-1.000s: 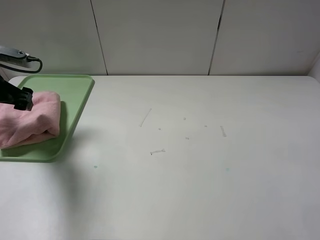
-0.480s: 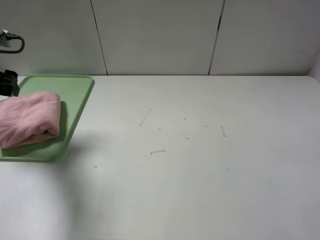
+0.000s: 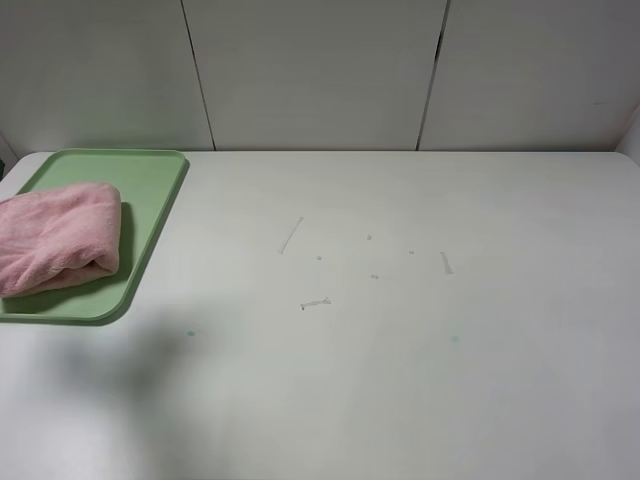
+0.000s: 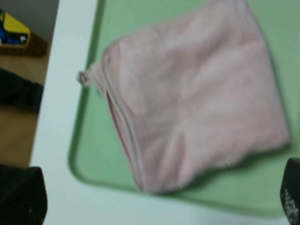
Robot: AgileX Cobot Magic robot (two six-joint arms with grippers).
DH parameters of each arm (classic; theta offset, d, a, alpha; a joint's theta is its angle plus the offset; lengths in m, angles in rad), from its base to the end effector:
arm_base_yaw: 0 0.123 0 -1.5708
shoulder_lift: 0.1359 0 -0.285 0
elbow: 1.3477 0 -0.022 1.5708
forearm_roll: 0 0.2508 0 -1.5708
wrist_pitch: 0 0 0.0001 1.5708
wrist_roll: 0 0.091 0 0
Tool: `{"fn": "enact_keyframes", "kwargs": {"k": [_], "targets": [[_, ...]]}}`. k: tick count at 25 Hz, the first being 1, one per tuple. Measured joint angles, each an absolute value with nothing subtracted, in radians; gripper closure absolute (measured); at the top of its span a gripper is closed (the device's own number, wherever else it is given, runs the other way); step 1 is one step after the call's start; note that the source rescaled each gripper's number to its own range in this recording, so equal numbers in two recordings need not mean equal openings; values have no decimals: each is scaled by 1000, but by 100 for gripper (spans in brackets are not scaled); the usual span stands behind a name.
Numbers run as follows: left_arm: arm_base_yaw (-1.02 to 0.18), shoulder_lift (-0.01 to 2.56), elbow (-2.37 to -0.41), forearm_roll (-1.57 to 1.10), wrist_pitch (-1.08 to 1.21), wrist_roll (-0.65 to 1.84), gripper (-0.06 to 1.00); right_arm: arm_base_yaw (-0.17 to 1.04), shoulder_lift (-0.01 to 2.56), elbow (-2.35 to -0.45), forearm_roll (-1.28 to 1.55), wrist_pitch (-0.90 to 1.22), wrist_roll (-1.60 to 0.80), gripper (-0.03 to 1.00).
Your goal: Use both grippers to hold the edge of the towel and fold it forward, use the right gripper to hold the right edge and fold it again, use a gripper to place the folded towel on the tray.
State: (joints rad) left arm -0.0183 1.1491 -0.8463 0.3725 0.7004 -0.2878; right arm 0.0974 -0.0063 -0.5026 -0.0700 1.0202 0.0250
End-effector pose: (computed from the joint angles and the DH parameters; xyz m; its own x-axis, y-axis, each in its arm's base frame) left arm 0.2259 0.0172 0.2960 -0.7717 0.0166 -0.6357 -0.1295 0.9746 0.1826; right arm -0.0041 -0.0059 0.2815 -0.4080 -0.0516 -0.9115 -0.0477 0.9982 -0.0351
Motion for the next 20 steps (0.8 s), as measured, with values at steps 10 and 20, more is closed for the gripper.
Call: {"fn": "enact_keyframes", "kwargs": {"k": [10, 20], "targets": [[-161, 949, -846, 235, 1026, -295, -6, 97, -6, -503, -70, 1020, 25, -3], [-228, 705, -703, 148, 1112, -227, -6, 97, -6, -503, -70, 1020, 25, -3]]}}
